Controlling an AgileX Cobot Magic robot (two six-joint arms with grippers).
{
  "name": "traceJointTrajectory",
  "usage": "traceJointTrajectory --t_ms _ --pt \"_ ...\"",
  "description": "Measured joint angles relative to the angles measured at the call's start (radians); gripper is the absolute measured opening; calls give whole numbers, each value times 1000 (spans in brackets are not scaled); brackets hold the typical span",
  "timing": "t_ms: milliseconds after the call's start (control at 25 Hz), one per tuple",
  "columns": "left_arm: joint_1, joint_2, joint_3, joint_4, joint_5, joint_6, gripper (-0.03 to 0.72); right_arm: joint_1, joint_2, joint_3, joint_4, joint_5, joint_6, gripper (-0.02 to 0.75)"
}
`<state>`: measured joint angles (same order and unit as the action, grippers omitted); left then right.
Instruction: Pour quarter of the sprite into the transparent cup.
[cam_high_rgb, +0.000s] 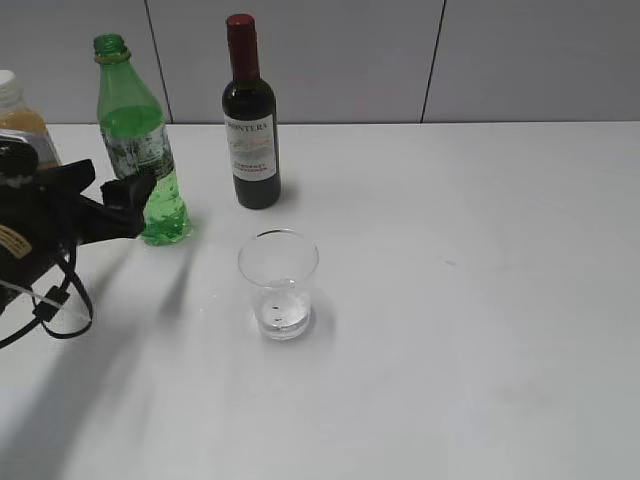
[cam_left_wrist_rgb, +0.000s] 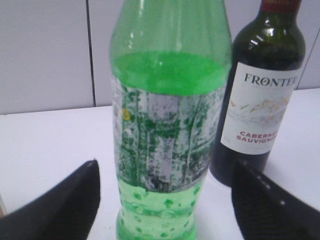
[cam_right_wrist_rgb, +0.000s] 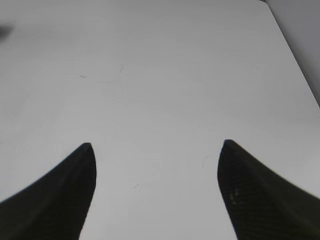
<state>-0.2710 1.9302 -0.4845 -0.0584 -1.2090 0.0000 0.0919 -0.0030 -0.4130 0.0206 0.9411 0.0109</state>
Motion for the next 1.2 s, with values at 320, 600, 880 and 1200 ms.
traceJointTrajectory --t_ms 320,600,880,1200 --pt "0 -235 30 -33 58 43 615 0 0 0 0 0 -1 584" --pt "48 -473 -13 -44 505 116 607 0 0 0 0 1 -1 584" --pt "144 -648 -211 -2 1147 143 601 0 0 0 0 1 0 584" --pt "203 -715 -535 46 1832 148 592 0 0 0 0 1 -1 584"
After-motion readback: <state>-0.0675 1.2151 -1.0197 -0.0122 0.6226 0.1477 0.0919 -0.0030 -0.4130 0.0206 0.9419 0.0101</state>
